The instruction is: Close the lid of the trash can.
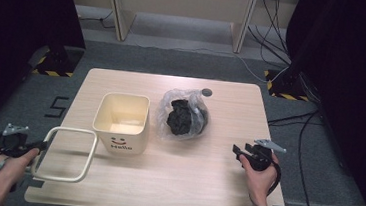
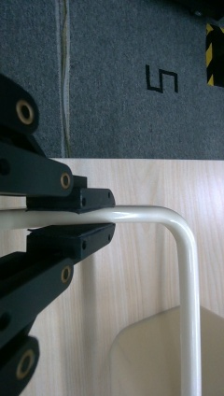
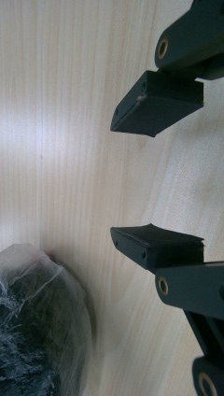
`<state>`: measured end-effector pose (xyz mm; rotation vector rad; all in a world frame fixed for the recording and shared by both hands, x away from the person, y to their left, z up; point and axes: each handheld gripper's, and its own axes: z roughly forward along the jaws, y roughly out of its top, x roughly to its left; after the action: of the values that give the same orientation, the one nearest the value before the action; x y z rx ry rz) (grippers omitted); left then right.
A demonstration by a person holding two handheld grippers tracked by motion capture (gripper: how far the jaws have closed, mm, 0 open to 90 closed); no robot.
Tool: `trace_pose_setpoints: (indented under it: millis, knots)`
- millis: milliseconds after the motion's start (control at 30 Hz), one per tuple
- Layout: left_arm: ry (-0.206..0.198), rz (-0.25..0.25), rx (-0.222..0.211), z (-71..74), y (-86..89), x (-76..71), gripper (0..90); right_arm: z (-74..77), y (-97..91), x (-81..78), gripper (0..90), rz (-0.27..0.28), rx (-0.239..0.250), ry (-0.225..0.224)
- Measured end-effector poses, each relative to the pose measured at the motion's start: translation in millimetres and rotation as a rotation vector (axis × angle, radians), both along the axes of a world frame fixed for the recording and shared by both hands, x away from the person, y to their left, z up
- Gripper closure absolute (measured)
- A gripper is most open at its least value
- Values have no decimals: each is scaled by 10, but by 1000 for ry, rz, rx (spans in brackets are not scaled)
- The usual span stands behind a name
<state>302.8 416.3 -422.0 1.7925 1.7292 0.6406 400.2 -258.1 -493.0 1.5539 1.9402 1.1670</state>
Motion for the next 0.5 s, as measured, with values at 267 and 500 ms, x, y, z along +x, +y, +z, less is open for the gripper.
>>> trace_pose_setpoints:
  millis: [267,500]
  knots:
    - [-6,-17,-15,83,-14,-41,818,-31,-8,-17,433,-5,-3,-11]
    - [-13,-26,-21,145,-30,-70,818,-62,-18,-29,436,-8,-4,-19]
